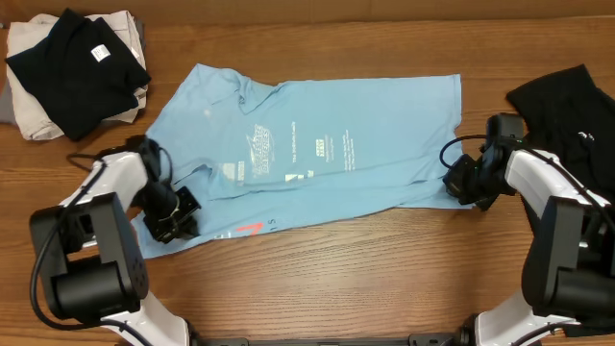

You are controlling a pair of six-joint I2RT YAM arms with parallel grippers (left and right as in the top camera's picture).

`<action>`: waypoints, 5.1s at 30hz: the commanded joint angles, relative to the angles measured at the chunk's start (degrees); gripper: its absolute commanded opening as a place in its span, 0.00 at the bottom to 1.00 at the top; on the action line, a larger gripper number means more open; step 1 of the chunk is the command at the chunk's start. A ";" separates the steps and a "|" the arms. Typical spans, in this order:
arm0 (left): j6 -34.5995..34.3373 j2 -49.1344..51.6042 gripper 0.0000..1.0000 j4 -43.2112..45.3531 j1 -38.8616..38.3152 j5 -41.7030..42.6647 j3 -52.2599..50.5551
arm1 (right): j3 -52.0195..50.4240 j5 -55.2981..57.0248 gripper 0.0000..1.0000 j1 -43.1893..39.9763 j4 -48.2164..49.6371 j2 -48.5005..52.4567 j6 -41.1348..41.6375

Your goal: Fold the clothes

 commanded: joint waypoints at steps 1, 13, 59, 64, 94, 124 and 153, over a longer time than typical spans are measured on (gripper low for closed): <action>0.15 0.85 0.04 -1.62 1.70 -4.76 -1.33 | -2.43 7.50 0.04 -3.06 -2.45 1.01 4.04; -1.14 -12.55 0.04 -6.73 1.60 -5.53 -1.11 | -0.17 13.27 0.04 -4.57 -11.89 -16.48 6.34; 7.56 21.94 0.68 17.49 -9.31 5.88 42.29 | 30.53 -0.09 0.93 1.09 -23.41 -7.85 -6.64; 7.56 23.89 0.66 21.09 -9.40 6.12 42.29 | 30.53 -1.57 0.93 1.09 -23.85 -7.85 -6.64; 6.05 25.79 0.60 26.25 -11.06 4.52 42.29 | 30.53 -1.53 0.91 1.09 -26.16 -7.85 -6.67; 5.07 26.47 0.55 26.80 -12.02 4.33 42.29 | 30.53 -0.63 0.92 1.09 -26.56 -7.85 -6.69; 1.29 26.38 0.50 25.79 -10.73 -0.11 42.51 | 30.53 0.72 0.92 1.09 -26.32 -7.85 -6.67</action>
